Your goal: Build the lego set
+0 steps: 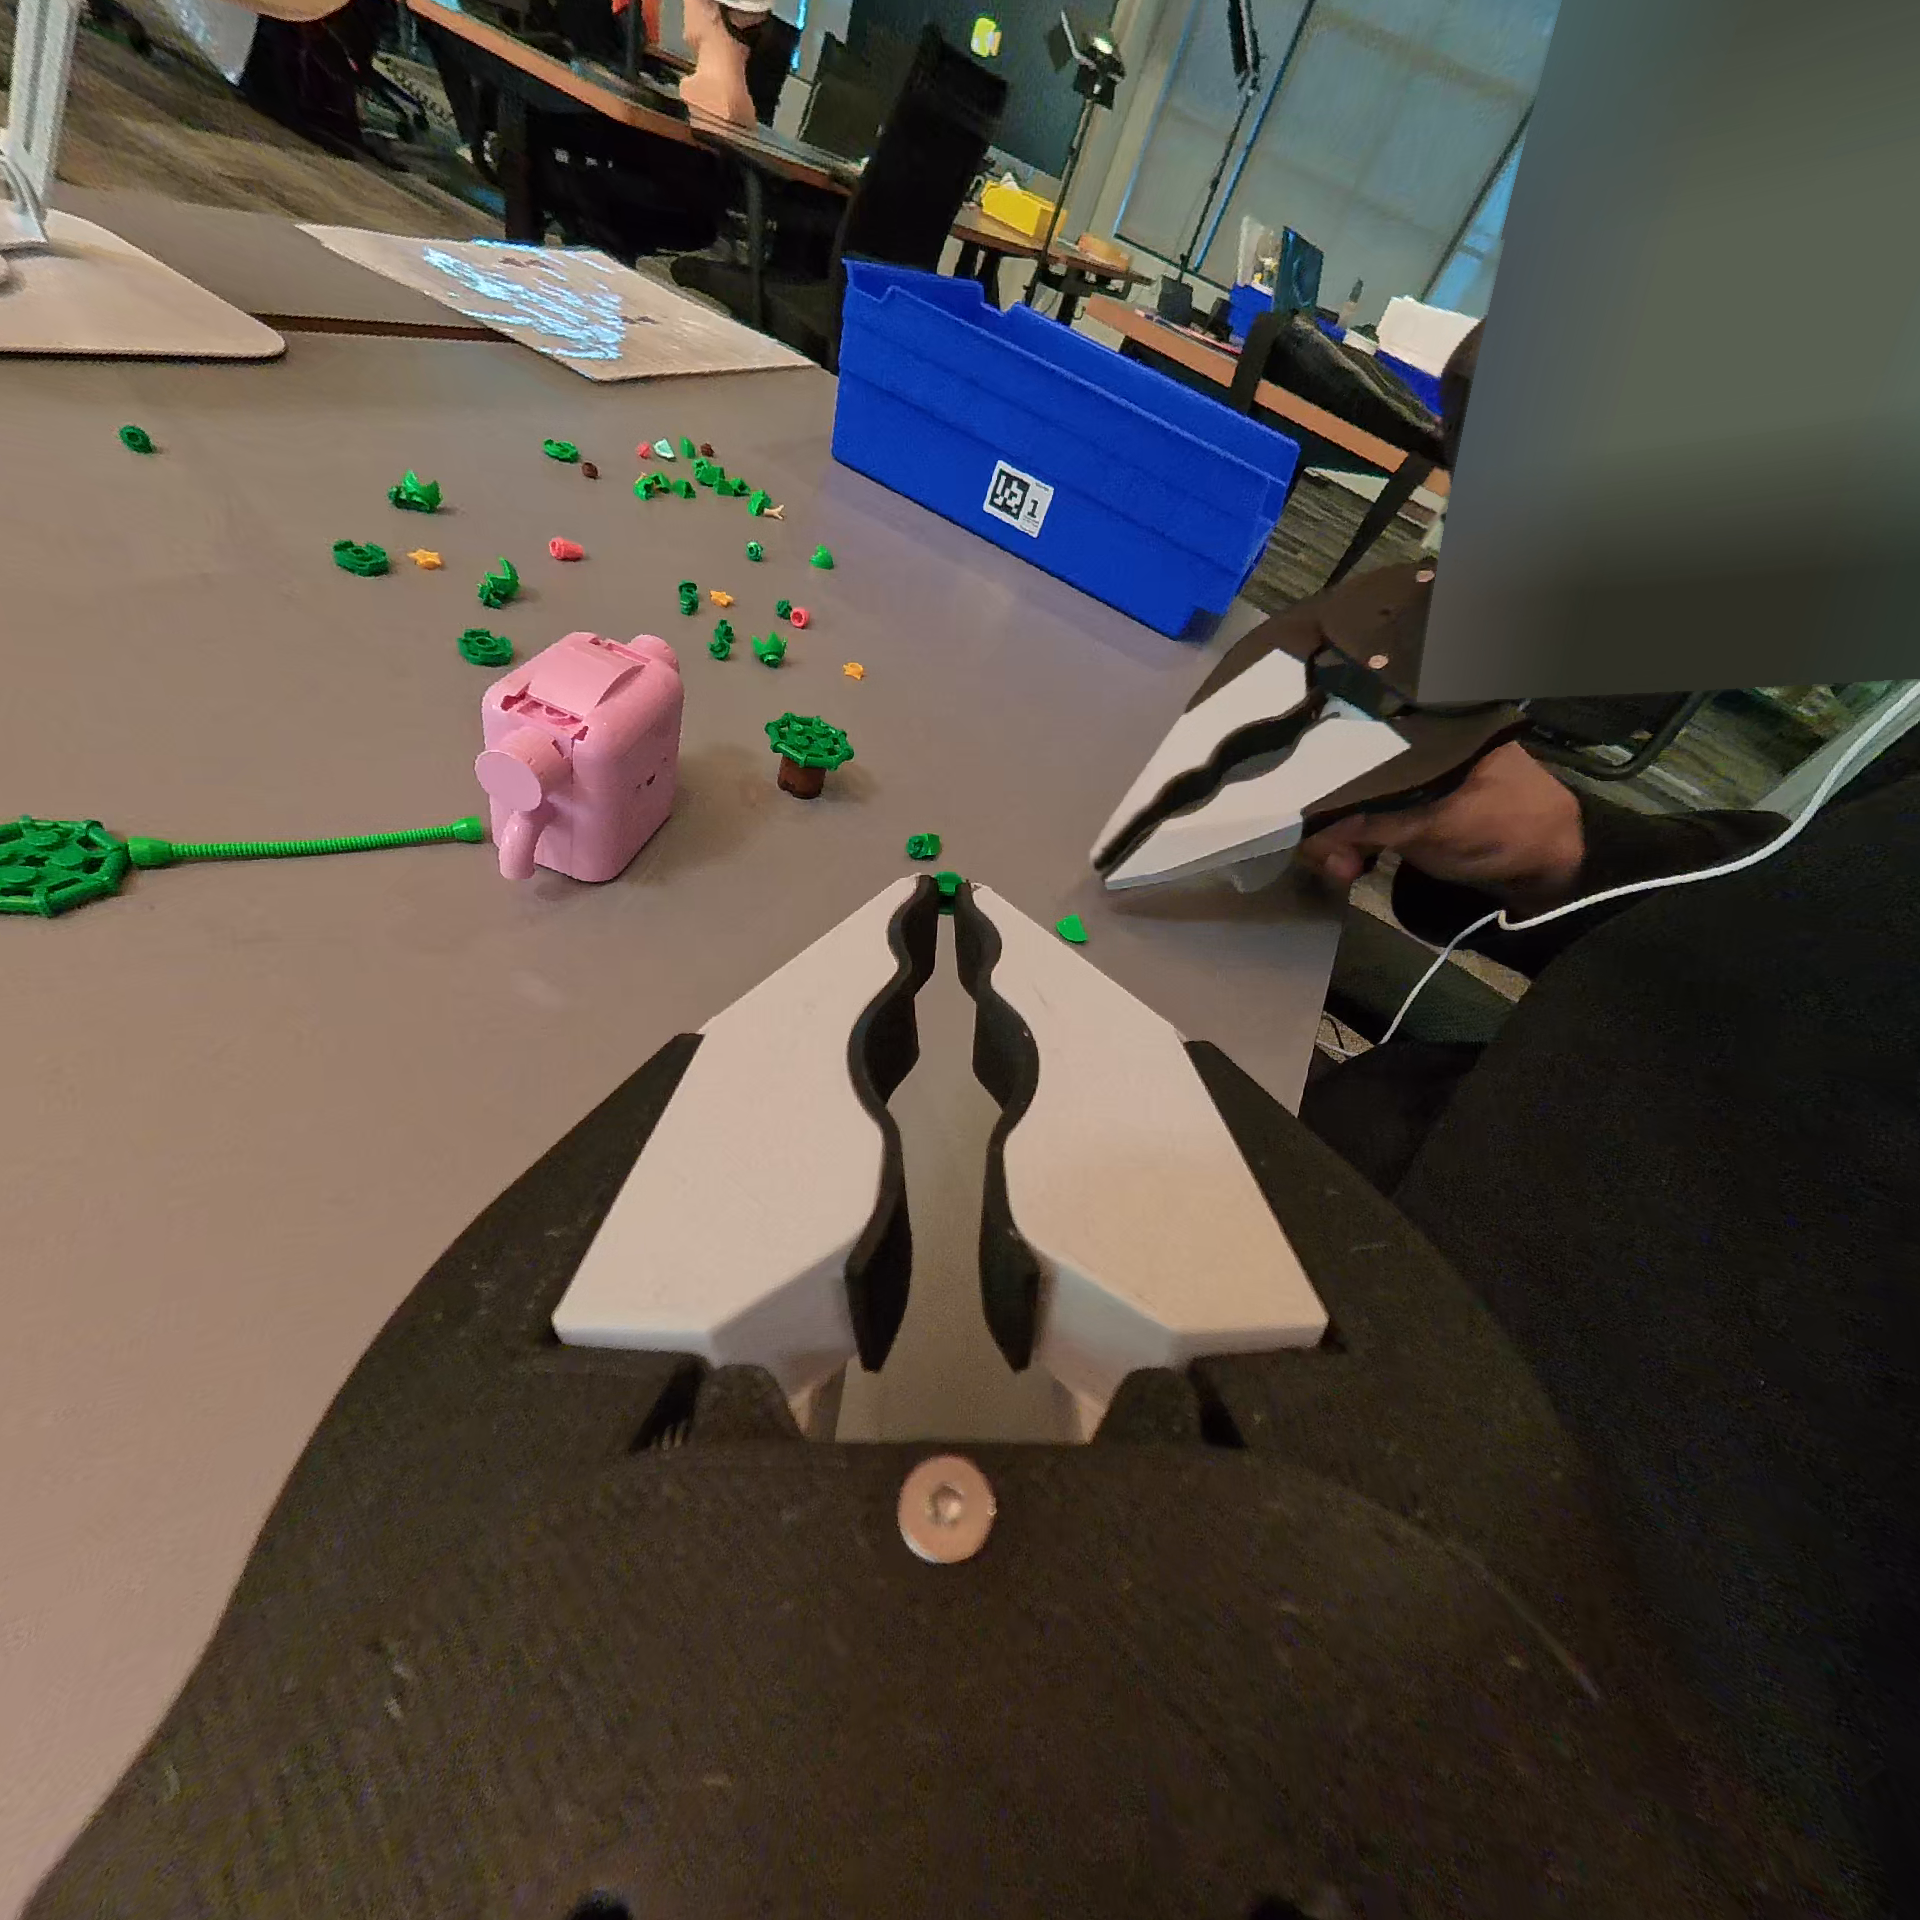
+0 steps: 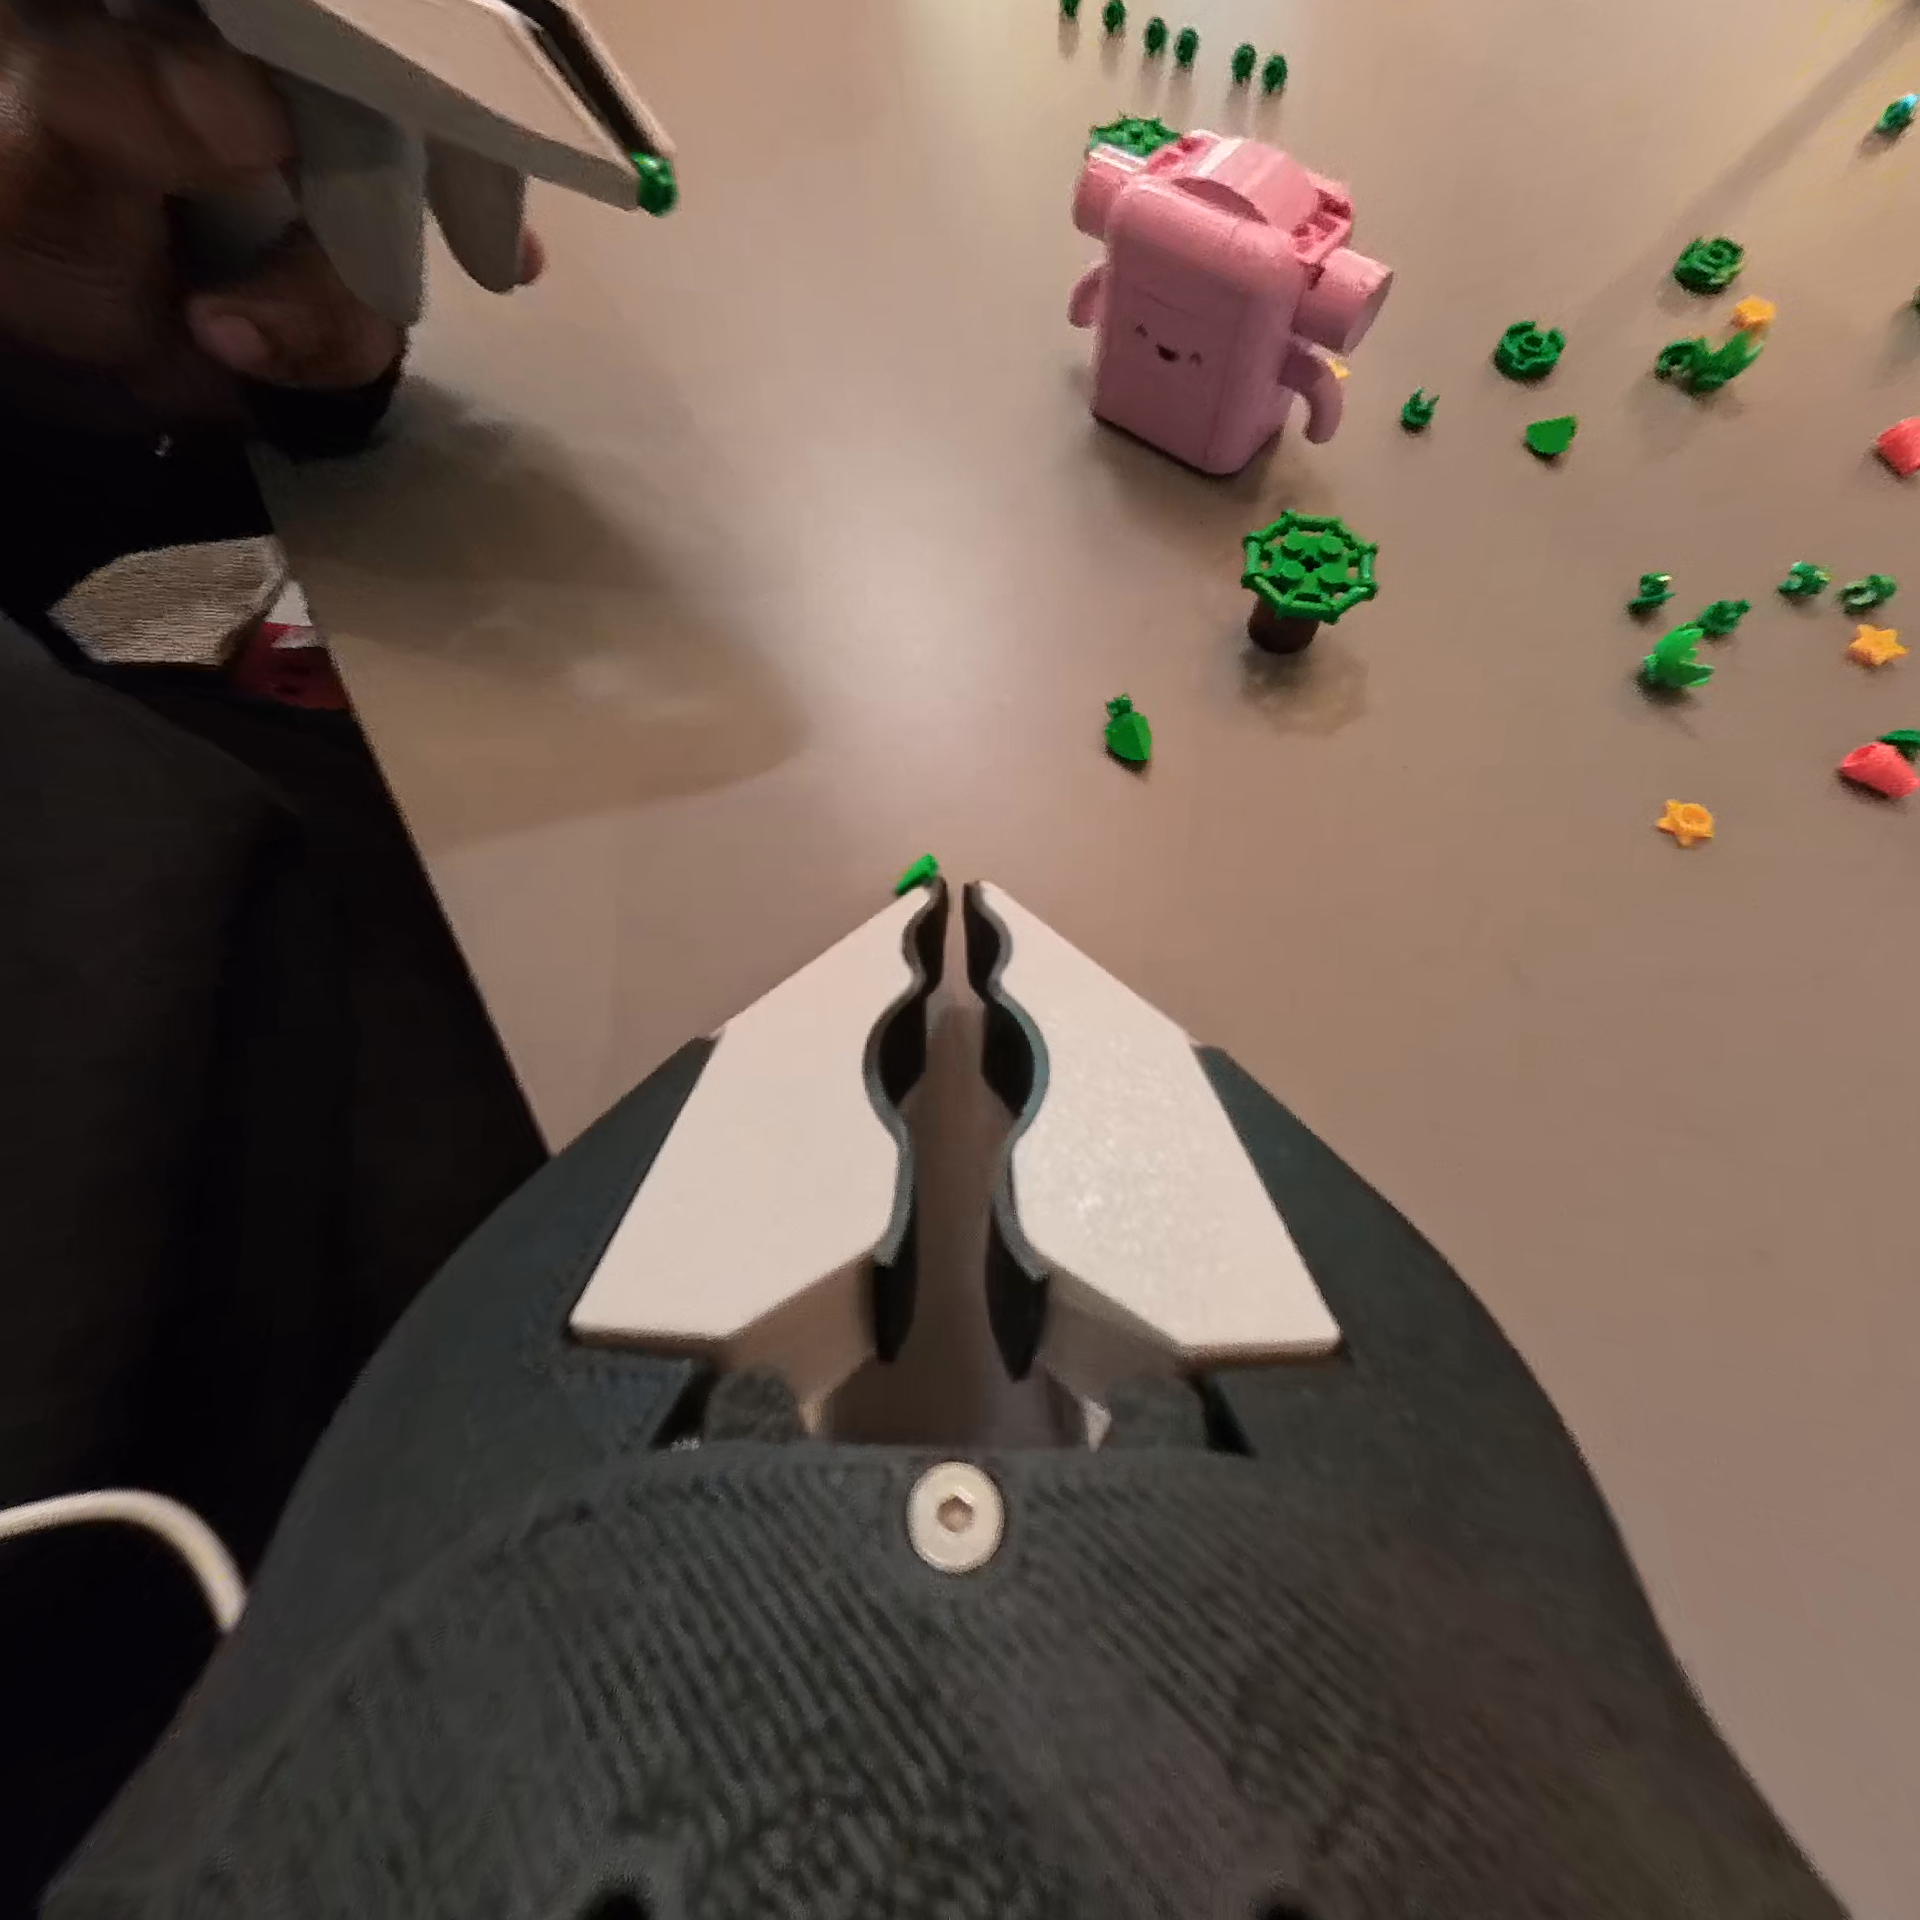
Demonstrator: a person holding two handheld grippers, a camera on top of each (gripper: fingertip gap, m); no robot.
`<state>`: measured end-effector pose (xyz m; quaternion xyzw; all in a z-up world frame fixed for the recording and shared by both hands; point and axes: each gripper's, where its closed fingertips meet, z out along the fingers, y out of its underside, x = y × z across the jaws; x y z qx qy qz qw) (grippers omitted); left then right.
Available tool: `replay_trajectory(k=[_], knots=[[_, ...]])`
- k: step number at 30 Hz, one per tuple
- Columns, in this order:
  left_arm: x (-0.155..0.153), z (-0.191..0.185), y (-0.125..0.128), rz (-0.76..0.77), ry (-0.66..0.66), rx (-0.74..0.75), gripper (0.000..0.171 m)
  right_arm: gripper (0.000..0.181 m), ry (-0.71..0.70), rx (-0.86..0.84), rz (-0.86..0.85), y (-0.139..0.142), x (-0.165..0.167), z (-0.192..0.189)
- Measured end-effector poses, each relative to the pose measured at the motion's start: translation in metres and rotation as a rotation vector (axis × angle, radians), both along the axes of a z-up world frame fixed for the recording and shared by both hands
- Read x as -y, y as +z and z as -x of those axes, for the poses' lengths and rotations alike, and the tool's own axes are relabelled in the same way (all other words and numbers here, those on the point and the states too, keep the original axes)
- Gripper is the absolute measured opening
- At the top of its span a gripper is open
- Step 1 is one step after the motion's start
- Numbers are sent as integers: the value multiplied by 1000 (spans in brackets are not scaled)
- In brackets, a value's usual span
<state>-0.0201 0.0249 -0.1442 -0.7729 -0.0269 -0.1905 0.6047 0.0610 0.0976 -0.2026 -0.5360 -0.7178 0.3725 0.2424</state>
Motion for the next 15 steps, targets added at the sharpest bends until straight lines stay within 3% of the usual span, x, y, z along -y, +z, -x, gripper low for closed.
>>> replay_trajectory(k=[4,15], knots=[[0,0,0,1,0,-1,0,2,30,52,42,-8,14,-4],[0,0,0,-2,0,-5,0,14,-42,61,-46,-17,11,3]])
